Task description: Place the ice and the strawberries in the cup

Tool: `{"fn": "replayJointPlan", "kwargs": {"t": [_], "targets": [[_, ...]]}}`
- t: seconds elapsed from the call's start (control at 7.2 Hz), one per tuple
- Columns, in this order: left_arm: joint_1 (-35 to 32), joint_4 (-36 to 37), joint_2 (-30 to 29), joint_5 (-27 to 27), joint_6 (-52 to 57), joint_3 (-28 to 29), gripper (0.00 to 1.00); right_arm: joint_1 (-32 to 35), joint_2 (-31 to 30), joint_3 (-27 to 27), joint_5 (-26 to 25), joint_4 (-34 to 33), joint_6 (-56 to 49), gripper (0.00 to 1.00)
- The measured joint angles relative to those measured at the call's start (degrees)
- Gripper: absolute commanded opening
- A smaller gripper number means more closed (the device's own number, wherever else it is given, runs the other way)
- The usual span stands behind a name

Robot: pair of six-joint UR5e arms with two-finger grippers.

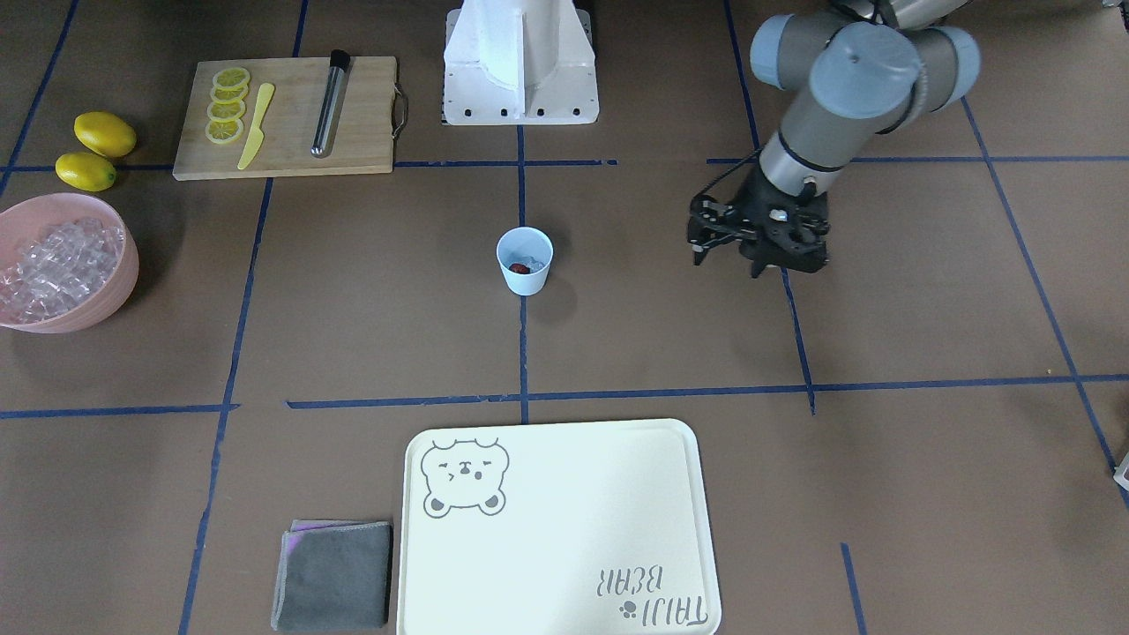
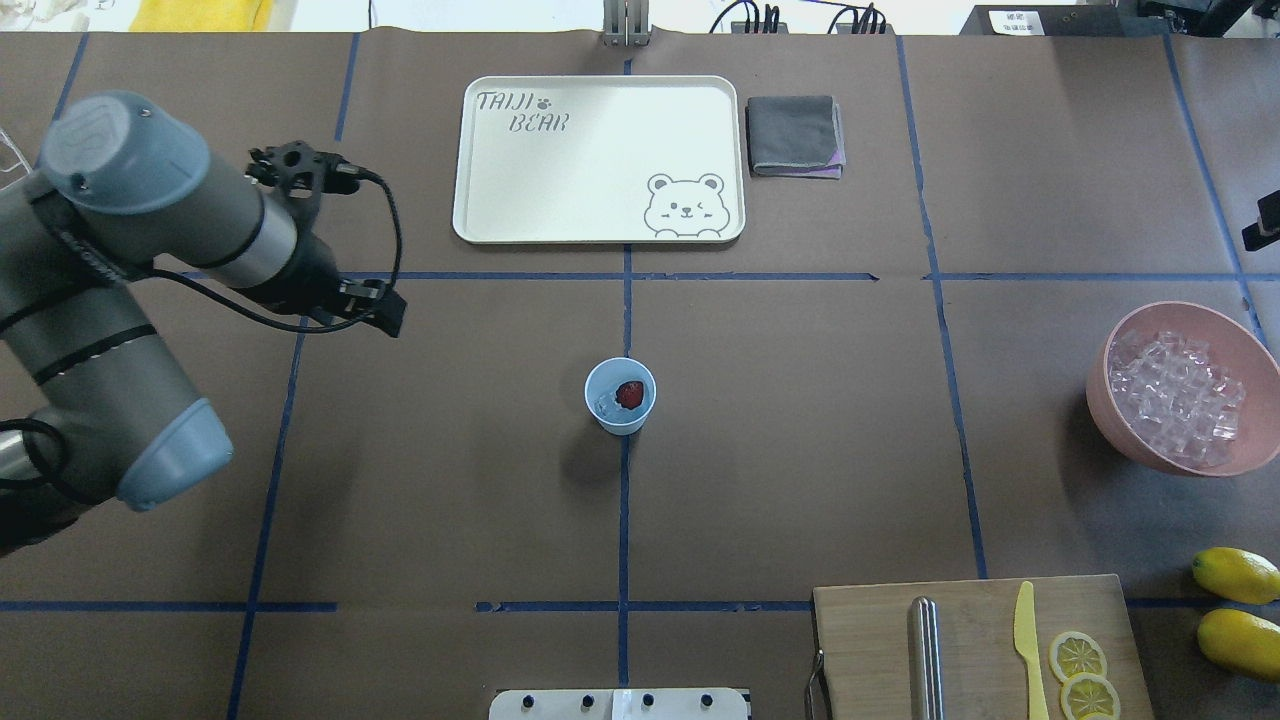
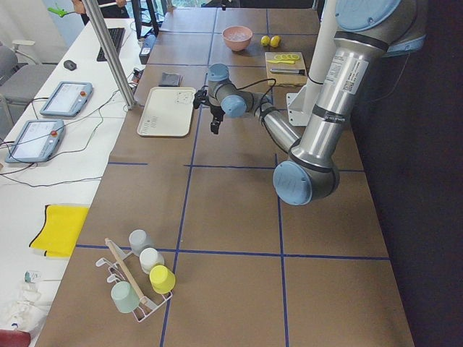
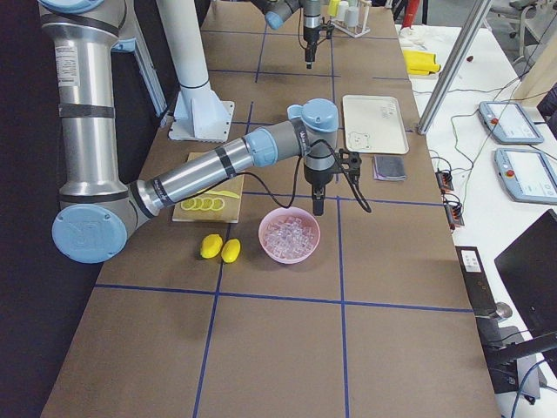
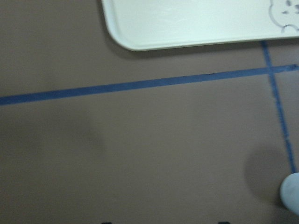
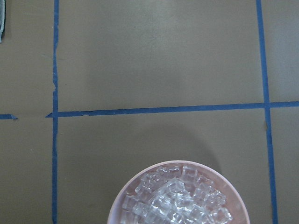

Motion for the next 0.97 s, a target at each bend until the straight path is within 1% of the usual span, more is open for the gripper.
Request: {"fn": "replayJointPlan", "kwargs": {"t": [0.14,0.28,0.42,0.56,0.69,0.83,0.97], "targets": [[-5.1,5.8,4.7,-0.1,12.3,-2.9,0.82,2.3,0.1,-2.6,1.5,-0.1,-5.7,1.00],[-12.3,10.3,8.9,-1.7,24.3,-4.4,0.98,4.1,0.1,-5.1,2.3,-0.1,-11.0,1.00],[-21.3,14.6,11.9,-5.3,36.1,-3.8,0.99,5.1,0.1,-6.9,2.6,-0.1,-14.9,1.00],[-31.4,20.7,13.4,-9.2,48.2,-1.5,1.00,5.5,0.0,-8.4,2.7,-0.2,-17.7,1.00],[-39.9,27.6,14.1,-11.7,57.4,1.2,1.00,5.6,0.0,-9.7,2.8,-0.2,-19.5,1.00],[-44.7,33.2,14.8,-12.9,61.3,2.4,1.00,5.7,0.0,-10.7,2.8,-0.1,-20.6,1.00],[-47.1,37.3,17.4,-14.4,62.6,1.7,1.00,5.7,0.1,-11.2,2.9,-0.1,-21.1,1.00]]}}
